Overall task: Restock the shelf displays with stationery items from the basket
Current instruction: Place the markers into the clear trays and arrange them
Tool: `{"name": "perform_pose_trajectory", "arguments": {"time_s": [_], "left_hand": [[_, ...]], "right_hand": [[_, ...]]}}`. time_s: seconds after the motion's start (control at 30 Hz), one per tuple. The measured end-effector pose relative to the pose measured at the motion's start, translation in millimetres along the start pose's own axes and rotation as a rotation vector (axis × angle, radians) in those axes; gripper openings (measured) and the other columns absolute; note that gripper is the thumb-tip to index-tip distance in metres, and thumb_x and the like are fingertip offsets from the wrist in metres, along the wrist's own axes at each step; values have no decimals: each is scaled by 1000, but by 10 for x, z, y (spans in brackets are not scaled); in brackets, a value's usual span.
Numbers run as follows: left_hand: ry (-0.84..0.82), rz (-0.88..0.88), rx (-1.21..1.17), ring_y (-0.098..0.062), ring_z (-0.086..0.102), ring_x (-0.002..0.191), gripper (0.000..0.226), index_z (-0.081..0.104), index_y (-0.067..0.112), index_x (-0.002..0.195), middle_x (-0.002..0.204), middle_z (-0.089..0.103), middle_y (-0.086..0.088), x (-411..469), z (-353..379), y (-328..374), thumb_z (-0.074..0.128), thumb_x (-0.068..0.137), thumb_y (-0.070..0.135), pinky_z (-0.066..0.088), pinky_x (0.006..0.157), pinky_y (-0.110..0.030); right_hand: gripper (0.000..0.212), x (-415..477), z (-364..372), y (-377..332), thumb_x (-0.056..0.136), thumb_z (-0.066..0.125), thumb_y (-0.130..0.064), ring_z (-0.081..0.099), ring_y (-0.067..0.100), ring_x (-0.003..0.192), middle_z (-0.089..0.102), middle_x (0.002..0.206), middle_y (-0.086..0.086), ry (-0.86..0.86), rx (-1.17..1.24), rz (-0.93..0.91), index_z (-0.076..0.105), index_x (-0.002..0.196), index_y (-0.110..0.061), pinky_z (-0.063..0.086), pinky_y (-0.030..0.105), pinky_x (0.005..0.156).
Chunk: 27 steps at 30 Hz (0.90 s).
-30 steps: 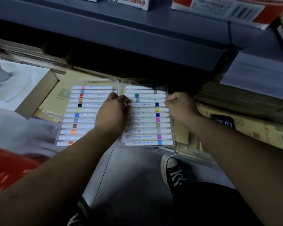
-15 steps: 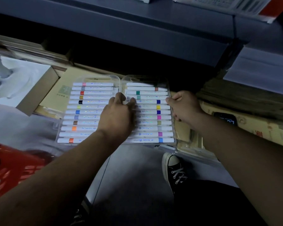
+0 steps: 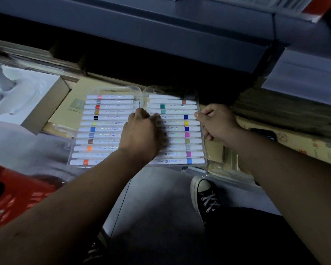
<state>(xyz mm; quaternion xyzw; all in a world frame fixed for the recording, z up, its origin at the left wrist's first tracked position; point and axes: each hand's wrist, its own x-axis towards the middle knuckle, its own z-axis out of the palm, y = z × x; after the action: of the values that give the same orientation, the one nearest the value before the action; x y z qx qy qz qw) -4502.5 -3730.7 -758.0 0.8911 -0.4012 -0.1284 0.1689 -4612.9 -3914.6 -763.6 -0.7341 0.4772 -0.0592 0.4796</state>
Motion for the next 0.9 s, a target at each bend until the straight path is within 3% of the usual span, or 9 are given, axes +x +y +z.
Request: {"name": "perform_pose_trajectory", "arguments": {"time_s": [0.07, 0.13, 0.23, 0.37, 0.53, 0.73, 0.9], "left_hand": [[-11, -15, -37, -37, 52, 114, 51, 64, 12, 130, 122, 55, -14, -2, -23, -27, 50, 88, 36, 49, 97, -45], [10, -14, -72, -35, 57, 108, 53, 67, 12, 114, 112, 58, -12, 5, -18, -58, 39, 82, 44, 52, 90, -43], [-1, -44, -66, -33, 59, 101, 32, 68, 8, 102, 103, 61, -13, 32, -7, -86, 49, 90, 30, 46, 82, -32], [47, -32, -115, -32, 60, 91, 19, 70, 7, 96, 95, 64, -14, 31, -53, -60, 56, 92, 18, 32, 71, -24], [37, -2, -133, -31, 61, 92, 25, 72, 11, 109, 102, 63, -13, 38, -27, -111, 56, 92, 19, 38, 75, -25], [-17, 11, -105, -32, 56, 119, 49, 60, 18, 141, 128, 57, -12, 41, -14, -128, 57, 92, 19, 47, 98, -34], [-39, 24, -98, -34, 56, 119, 44, 65, 24, 135, 128, 54, -11, 66, -47, -83, 56, 93, 17, 50, 99, -41]], "right_hand": [[13, 9, -24, 8, 98, 66, -25, 52, 18, 45, 60, 59, 9, -26, 50, 26, 58, 96, -15, 42, 25, 43], [11, 24, -73, 25, 99, 65, -19, 53, 18, 49, 60, 61, 9, -84, 127, 60, 60, 101, -10, 44, 26, 43], [13, 43, -116, 39, 99, 64, -14, 56, 18, 52, 61, 64, 10, -132, 181, 93, 62, 106, -3, 50, 30, 48], [8, 17, -60, 24, 97, 66, -16, 56, 14, 43, 61, 60, 8, -60, 119, 80, 63, 98, -8, 51, 27, 46], [13, 32, -23, 4, 96, 67, -16, 56, 17, 46, 61, 61, 9, -19, 94, 86, 63, 102, -5, 53, 28, 47], [26, -23, 28, -37, 94, 71, -32, 53, 20, 48, 58, 61, 8, -1, 18, 67, 59, 98, -10, 48, 30, 51], [35, -41, 87, -70, 92, 68, -48, 59, 23, 57, 63, 69, 5, 50, -209, 52, 51, 86, -17, 52, 34, 62]]}}
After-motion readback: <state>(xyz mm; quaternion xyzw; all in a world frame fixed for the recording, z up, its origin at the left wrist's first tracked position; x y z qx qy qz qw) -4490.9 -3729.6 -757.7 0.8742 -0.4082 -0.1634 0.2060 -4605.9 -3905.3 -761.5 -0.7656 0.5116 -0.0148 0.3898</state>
